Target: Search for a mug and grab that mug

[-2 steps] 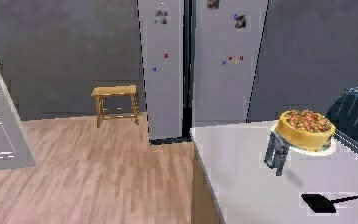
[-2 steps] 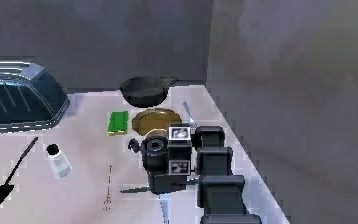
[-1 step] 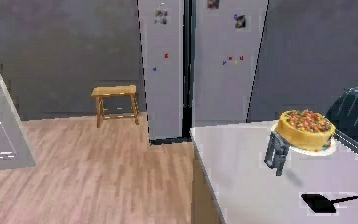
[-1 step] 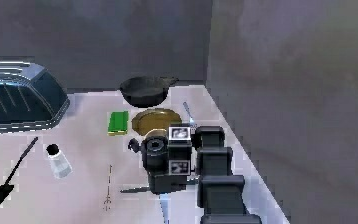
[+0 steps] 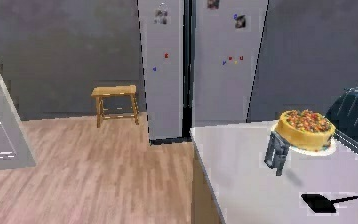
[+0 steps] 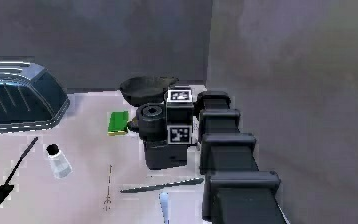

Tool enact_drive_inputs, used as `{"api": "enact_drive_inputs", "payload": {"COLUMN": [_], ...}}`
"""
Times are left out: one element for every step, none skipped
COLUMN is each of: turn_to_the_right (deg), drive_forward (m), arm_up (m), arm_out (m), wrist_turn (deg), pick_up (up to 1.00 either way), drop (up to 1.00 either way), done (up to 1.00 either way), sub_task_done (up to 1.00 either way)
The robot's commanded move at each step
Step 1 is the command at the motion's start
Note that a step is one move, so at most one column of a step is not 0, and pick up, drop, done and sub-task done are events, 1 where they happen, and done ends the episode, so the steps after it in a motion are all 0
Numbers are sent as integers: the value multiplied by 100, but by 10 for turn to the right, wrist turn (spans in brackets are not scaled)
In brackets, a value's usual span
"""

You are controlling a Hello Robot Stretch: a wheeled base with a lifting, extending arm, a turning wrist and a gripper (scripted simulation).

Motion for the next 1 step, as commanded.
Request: {"api": "enact_drive_inputs", "payload": {"turn_to_the_right": [0], "drive_forward": [0], "arm_up": [0], "arm_out": [0], "wrist_turn": [0], "pick_up": [0], "drop": [0], "done": [100], "sub_task_done": [0]}}
